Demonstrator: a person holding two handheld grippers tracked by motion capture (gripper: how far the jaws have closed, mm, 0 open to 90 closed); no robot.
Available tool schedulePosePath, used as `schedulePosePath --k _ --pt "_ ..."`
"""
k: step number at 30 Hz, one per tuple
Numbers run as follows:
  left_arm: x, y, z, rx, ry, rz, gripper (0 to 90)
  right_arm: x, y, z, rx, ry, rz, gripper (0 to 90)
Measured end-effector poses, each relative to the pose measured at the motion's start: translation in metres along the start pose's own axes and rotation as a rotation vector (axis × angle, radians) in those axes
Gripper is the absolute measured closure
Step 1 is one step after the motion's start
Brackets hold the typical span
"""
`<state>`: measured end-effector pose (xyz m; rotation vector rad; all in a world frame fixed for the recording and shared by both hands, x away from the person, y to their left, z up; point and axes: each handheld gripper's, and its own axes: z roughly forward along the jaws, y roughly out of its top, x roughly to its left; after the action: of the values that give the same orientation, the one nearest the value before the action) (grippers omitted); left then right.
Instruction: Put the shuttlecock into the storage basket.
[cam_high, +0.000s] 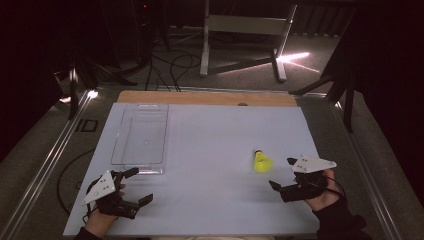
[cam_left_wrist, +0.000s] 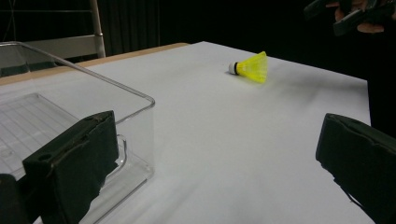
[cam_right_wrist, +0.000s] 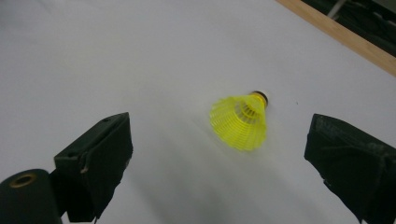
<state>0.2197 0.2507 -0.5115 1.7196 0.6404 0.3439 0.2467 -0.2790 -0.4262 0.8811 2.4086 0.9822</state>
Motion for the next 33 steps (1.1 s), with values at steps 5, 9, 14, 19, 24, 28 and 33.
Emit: schedulePosePath --k 5,9,14,19,24,28,33 --pt "0.000 0.000 0.000 0.002 0.000 0.001 0.2 -0.002 0.005 0.004 0.055 -0.001 0.014 7.9" --pt "0.000 0.000 0.001 0.005 -0.001 0.003 0.2 -0.004 0.008 0.007 0.089 -0.020 0.021 7.9" --pt "0.000 0.000 0.001 0.004 0.000 0.003 0.2 -0.008 0.012 0.013 0.132 -0.028 0.041 7.9" --pt "-0.001 0.000 0.001 0.006 -0.005 0.004 0.2 -0.011 0.013 0.022 0.198 -0.013 0.082 7.9" --pt "-0.001 0.000 0.001 0.006 -0.005 0.005 0.2 -0.014 0.013 0.031 0.257 -0.028 0.108 7.9" --pt "-0.001 0.000 0.001 0.005 -0.007 0.005 0.2 -0.014 0.013 0.038 0.289 -0.036 0.113 7.9" --pt "-0.001 0.000 0.001 0.006 -0.008 0.006 0.2 -0.018 0.014 0.046 0.330 -0.030 0.119 7.9"
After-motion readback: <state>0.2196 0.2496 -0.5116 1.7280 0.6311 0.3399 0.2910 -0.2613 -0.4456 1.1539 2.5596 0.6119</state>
